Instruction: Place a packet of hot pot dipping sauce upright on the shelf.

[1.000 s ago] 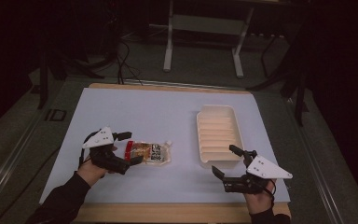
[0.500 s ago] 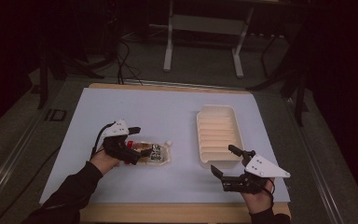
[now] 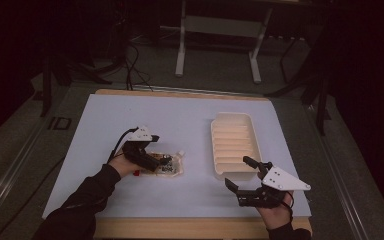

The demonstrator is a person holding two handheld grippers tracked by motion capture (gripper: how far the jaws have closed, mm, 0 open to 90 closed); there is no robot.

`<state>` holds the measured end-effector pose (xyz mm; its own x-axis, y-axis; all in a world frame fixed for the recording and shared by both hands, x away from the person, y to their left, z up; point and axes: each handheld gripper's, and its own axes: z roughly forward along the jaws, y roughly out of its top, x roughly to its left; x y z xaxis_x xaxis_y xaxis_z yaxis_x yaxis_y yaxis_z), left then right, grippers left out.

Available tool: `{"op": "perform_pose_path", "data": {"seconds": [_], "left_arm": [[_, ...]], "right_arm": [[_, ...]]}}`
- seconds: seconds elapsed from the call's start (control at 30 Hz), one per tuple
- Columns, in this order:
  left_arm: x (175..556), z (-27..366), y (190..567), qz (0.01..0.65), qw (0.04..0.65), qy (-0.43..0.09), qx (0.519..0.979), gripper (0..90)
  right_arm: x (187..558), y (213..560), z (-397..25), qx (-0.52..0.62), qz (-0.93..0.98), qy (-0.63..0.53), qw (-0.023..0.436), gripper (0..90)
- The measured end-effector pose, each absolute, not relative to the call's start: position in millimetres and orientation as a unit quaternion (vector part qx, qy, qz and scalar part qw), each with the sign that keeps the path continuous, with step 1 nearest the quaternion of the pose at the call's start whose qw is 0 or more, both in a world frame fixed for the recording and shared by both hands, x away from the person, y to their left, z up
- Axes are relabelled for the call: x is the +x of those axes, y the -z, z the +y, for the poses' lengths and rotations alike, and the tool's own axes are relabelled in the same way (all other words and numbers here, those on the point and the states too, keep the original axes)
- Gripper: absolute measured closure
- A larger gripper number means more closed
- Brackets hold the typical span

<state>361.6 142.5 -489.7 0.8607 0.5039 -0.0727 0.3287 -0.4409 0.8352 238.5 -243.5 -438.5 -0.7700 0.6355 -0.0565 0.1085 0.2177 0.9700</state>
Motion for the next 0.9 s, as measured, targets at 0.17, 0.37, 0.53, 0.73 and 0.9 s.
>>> {"op": "perform_pose_path", "data": {"seconds": [0.17,0.37,0.53,0.73,0.9], "left_arm": [[372,141,500,0.237,0.452,-0.084,0.856,14.2],[382,131,503,0.220,0.426,-0.085,0.873,20.0],[388,123,507,0.212,0.409,-0.078,0.884,24.8],[395,112,519,0.187,0.375,-0.068,0.905,35.4],[400,106,525,0.176,0.344,-0.062,0.920,39.6]], "right_arm": [[239,439,-244,0.249,0.747,-0.573,0.226,11.5],[239,440,-243,0.249,0.749,-0.572,0.222,11.5],[240,441,-243,0.249,0.750,-0.573,0.219,11.5],[241,442,-242,0.248,0.751,-0.573,0.214,11.5],[241,442,-243,0.248,0.751,-0.573,0.212,12.9]]}}
